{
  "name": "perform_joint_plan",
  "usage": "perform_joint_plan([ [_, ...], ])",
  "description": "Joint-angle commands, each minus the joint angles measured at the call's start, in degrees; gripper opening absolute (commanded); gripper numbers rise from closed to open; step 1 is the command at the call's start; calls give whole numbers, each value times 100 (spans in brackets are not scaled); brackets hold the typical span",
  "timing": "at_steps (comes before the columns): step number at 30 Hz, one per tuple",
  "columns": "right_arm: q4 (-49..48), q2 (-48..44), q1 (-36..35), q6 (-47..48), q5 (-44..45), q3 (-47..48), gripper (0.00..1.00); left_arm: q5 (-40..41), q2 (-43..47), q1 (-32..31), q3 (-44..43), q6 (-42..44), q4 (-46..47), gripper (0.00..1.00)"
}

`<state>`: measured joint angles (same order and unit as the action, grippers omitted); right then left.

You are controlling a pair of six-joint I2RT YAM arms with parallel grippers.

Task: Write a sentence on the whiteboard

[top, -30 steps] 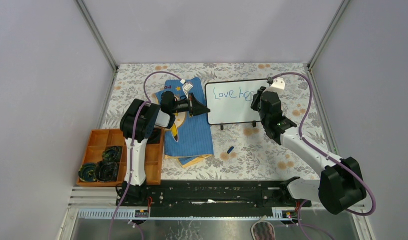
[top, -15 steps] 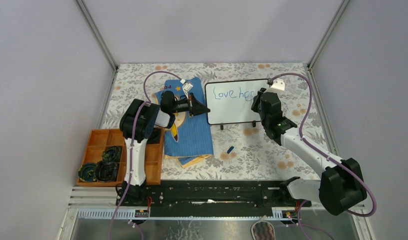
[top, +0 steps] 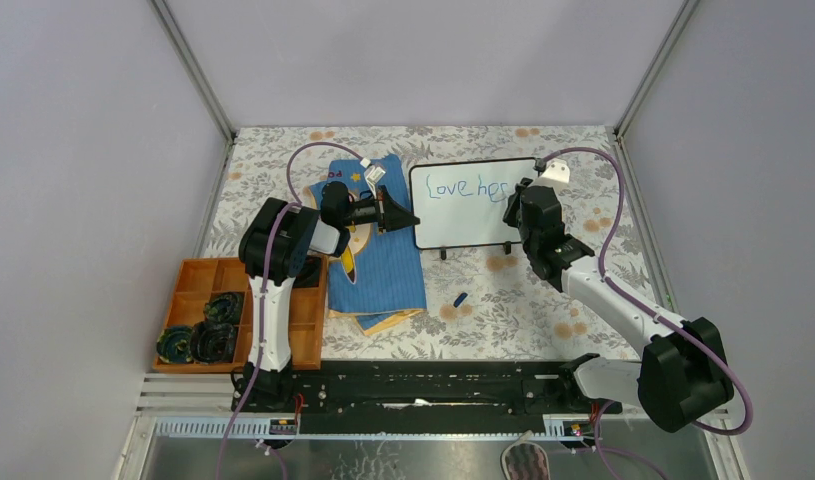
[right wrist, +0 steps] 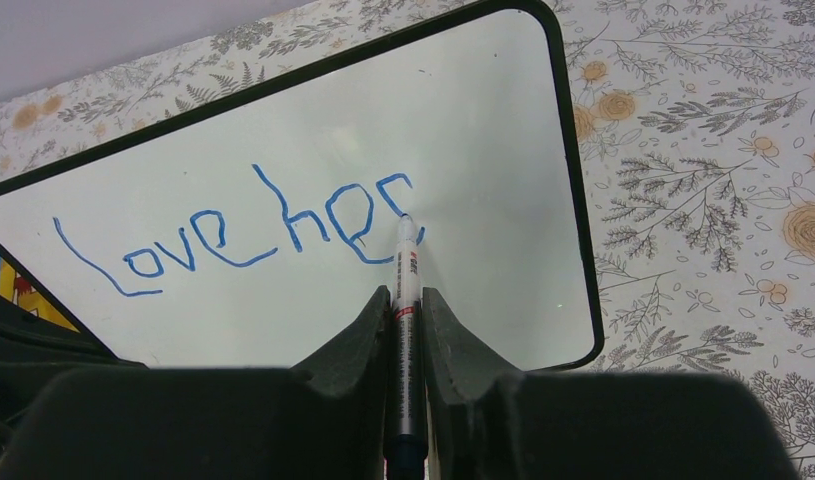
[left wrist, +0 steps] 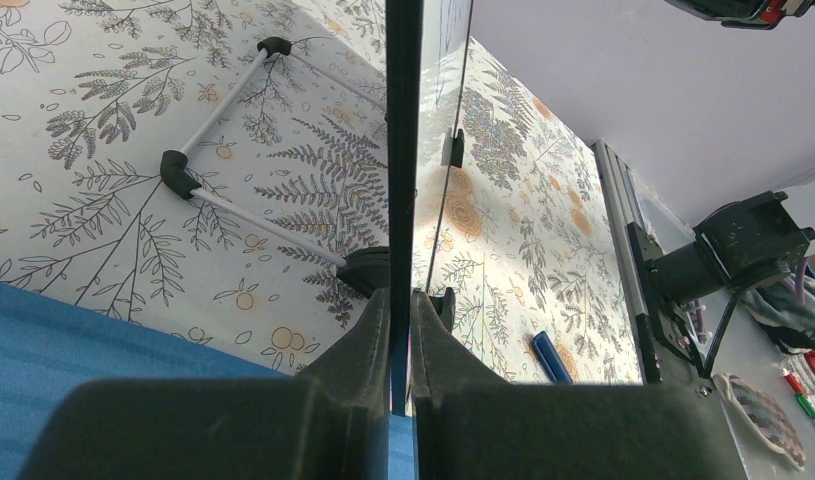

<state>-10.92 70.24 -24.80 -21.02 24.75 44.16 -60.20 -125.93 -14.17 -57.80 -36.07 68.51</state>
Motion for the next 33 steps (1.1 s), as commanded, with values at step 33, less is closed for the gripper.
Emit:
perform_joint_plan([
  [33,-194,-7,178,134,118,512,0,89,-56,-6,164,321,-496,0],
])
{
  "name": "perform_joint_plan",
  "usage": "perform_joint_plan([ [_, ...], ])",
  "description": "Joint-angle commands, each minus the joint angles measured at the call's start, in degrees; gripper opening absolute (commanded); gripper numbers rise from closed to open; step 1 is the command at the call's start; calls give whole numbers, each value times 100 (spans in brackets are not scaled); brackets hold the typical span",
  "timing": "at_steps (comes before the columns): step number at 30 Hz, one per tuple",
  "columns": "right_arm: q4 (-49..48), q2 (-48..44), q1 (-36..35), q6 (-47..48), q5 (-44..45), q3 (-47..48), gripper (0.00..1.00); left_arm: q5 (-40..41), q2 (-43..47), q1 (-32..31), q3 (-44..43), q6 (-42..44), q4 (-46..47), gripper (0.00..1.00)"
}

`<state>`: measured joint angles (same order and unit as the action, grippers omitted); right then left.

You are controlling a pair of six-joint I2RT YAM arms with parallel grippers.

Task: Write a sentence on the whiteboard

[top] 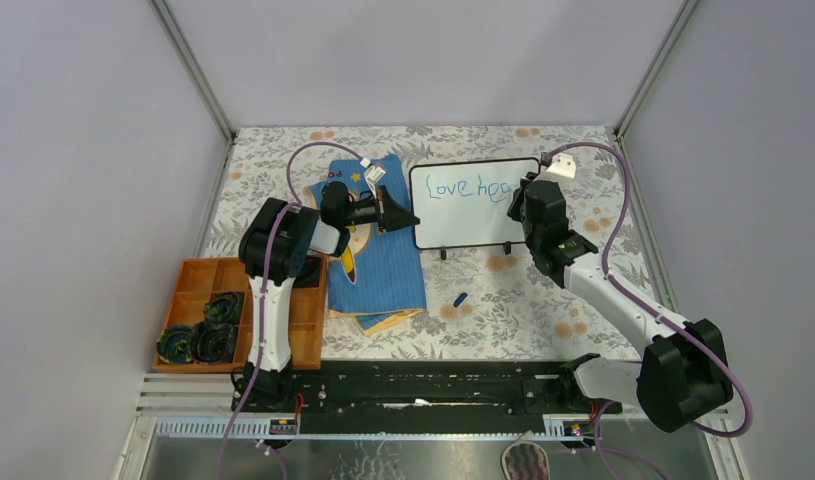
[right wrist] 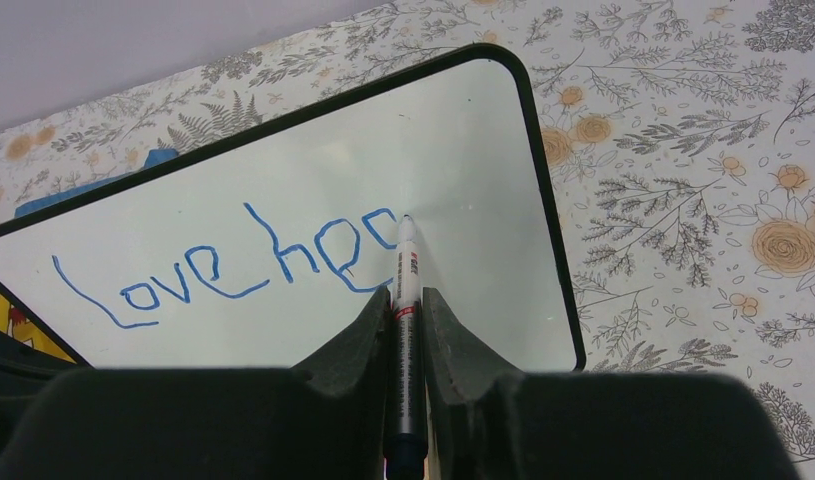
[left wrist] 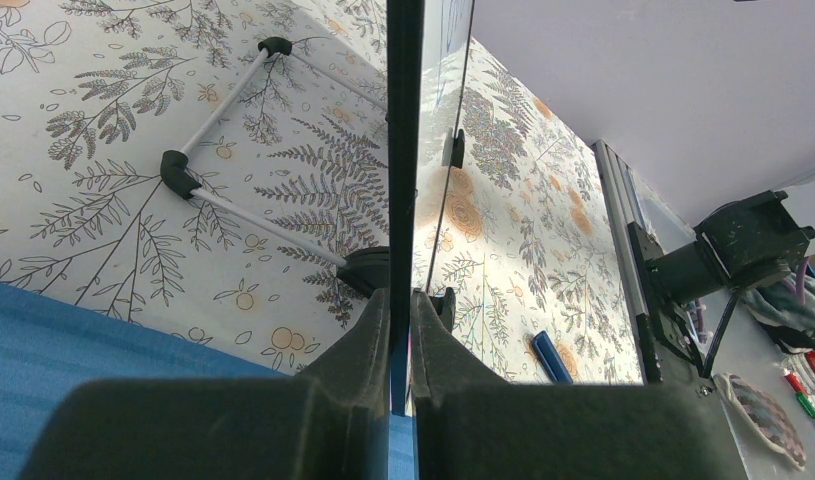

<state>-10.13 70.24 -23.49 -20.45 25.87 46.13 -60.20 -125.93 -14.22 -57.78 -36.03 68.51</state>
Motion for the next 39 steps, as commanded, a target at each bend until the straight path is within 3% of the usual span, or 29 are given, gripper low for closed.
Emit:
perform_joint_plan([
  [1,-269,9,44,78,10,324,0,88,-49,-1,162,318,-497,0],
  [39,-10,-5,46,-77,20,-27,0,115,-25,-28,179,364,-550,0],
])
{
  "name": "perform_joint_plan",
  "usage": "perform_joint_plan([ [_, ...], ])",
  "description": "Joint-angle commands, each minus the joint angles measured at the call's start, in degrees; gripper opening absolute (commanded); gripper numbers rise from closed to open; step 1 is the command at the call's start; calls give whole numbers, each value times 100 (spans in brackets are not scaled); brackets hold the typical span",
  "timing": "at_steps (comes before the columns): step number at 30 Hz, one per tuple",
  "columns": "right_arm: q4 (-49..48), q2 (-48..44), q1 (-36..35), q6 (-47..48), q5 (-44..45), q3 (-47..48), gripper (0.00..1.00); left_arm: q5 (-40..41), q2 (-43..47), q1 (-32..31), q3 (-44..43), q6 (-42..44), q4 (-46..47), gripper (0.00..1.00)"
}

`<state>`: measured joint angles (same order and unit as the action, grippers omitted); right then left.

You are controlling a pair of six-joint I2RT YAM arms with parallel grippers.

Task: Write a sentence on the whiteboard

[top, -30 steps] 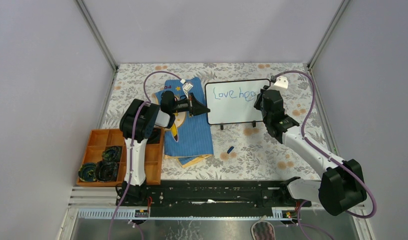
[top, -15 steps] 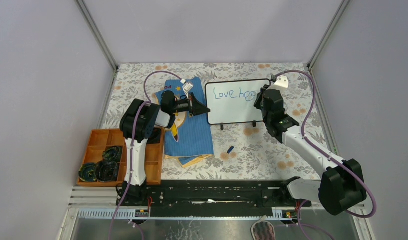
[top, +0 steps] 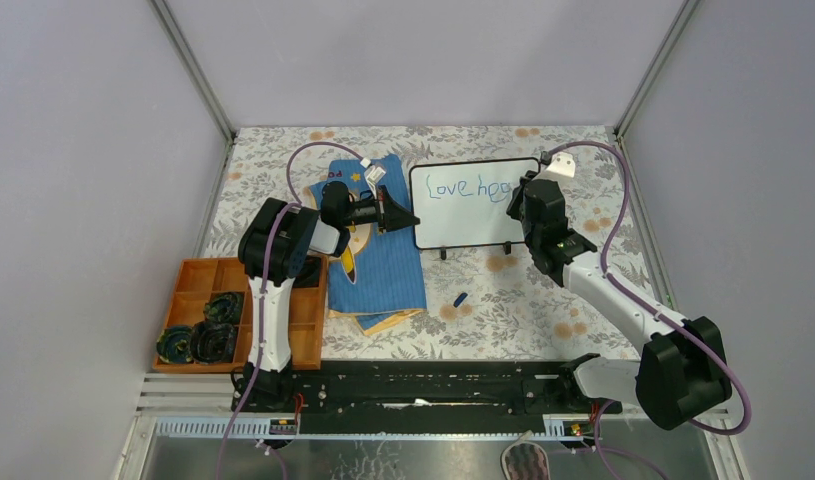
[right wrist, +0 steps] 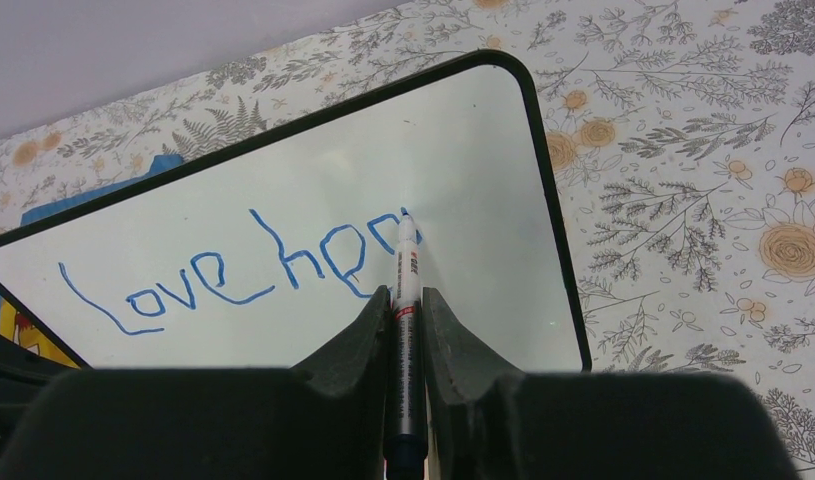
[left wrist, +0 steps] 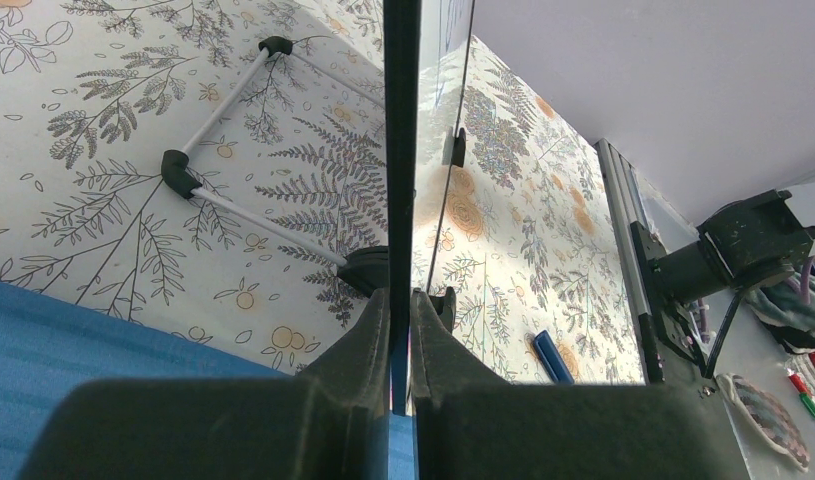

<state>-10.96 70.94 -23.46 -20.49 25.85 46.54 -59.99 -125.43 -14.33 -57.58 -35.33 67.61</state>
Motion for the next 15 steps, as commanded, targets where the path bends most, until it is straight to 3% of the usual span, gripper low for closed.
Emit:
perform_joint_plan([
  [1,90,-84,45,-79,25,-86,0,88,-70,-16,160,290,-453,0],
  [15,235,-334,53,-57,261,-165,0,101,-18,-13,177,299,-460,0],
])
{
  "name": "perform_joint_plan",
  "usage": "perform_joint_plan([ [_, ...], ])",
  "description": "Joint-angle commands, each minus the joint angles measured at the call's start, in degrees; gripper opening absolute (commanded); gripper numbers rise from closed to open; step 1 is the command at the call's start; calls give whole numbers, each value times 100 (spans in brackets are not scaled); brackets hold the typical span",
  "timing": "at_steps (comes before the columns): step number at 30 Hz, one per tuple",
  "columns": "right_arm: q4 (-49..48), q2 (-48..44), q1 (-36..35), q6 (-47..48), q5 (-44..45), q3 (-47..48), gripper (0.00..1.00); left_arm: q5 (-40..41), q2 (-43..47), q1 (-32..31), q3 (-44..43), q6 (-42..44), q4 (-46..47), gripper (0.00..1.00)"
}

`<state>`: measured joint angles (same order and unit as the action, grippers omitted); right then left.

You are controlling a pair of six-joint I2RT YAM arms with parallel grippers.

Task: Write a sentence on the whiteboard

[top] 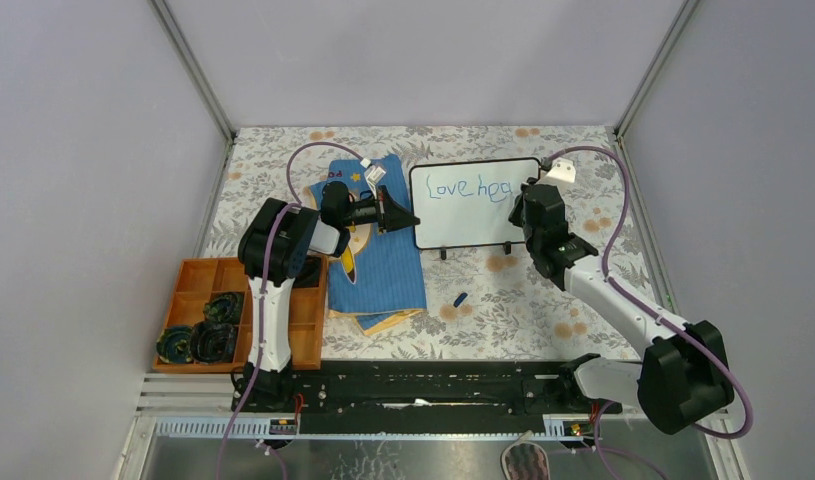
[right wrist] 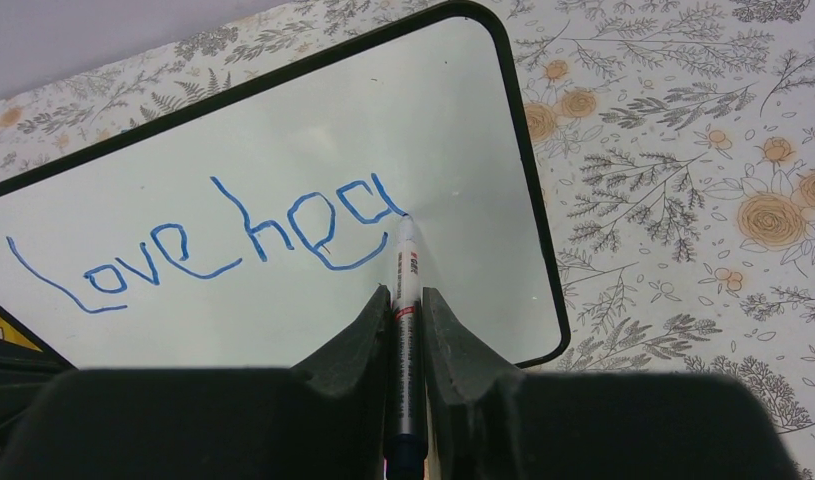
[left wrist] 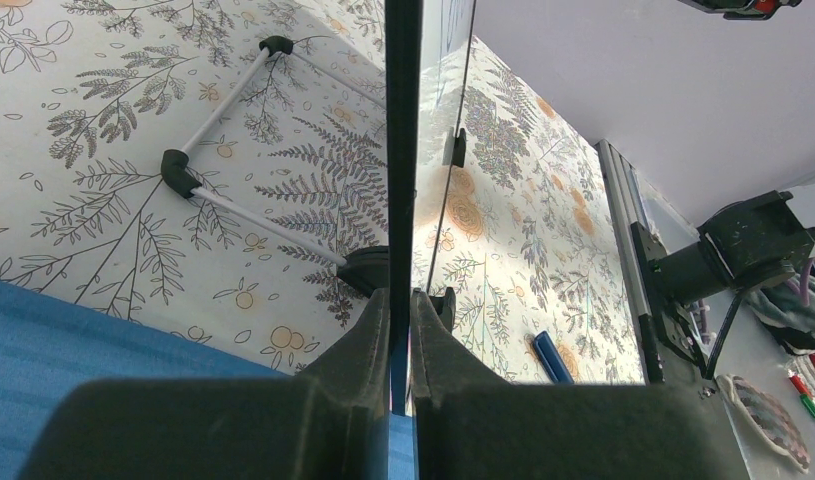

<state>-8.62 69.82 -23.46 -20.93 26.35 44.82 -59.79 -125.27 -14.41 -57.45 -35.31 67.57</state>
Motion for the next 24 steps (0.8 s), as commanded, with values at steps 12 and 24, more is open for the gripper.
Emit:
perform_joint_plan([
  [12,-493,-600,83,-12,-225,314,0,82,-43,-9,164,286,-432,0],
  [24,-595,-148,382,-100,-477,675,0,73,-78,-9,164,271,-411,0],
])
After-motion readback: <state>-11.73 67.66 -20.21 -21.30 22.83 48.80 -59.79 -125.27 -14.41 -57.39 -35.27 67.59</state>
